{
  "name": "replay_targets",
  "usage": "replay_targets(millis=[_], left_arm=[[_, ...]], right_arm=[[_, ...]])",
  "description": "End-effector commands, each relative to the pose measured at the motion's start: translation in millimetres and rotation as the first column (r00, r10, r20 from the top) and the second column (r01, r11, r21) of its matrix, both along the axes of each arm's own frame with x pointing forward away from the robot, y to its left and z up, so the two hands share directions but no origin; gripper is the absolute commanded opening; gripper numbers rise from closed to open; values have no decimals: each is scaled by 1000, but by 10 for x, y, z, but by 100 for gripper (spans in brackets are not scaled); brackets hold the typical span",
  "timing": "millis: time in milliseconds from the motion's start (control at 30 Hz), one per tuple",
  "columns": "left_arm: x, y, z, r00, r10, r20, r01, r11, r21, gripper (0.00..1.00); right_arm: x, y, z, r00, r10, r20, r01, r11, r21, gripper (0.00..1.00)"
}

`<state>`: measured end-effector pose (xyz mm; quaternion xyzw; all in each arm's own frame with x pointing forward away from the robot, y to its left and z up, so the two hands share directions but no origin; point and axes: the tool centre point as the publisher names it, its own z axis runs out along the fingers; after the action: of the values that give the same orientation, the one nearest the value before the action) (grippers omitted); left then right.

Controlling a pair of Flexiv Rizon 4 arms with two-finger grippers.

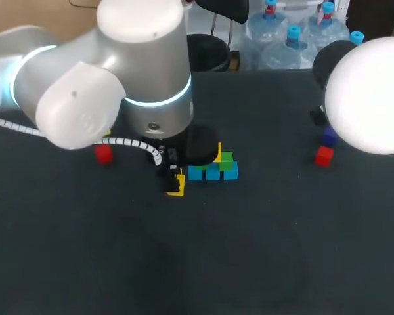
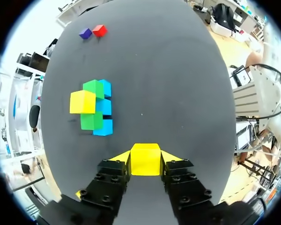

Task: Place the blue cubes, place green cubes on the blue cubes, place the yellow cubes on the green cubes, then place the red cubes on the yellow cubes, and place purple cube on the red cubes.

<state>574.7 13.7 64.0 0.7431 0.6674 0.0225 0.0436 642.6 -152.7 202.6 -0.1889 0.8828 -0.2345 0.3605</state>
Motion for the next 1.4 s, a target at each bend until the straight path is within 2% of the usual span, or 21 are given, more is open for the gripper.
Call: replay_targets(millis=[33,200,367,600,967,1400], left_arm=[[33,-30,38,1000,-14,-4,14,1000,17,0],[124,-85,92,1000,-21,8,20,1000,20,0],[288,-100,237,999,25,29,-24,999,-25,0],[525,36,460,994,98,44,-95,992,-81,0],[527,-150,335,998,54,28,-52,995,-83,0],[692,-354,197,999,35,26,-33,995,-92,0]], right_arm=[[-5,-14,-4,1000,2,3,-2,1000,2,100],[-5,-14,-4,1000,2,3,-2,1000,2,100],[-5,-14,-4,1000,2,3,-2,1000,2,100],[-5,-14,-4,1000,2,3,-2,1000,2,100],[-5,-14,-4,1000,2,3,-2,1000,2,100],[-5,-14,-4,1000,2,3,-2,1000,2,100]])
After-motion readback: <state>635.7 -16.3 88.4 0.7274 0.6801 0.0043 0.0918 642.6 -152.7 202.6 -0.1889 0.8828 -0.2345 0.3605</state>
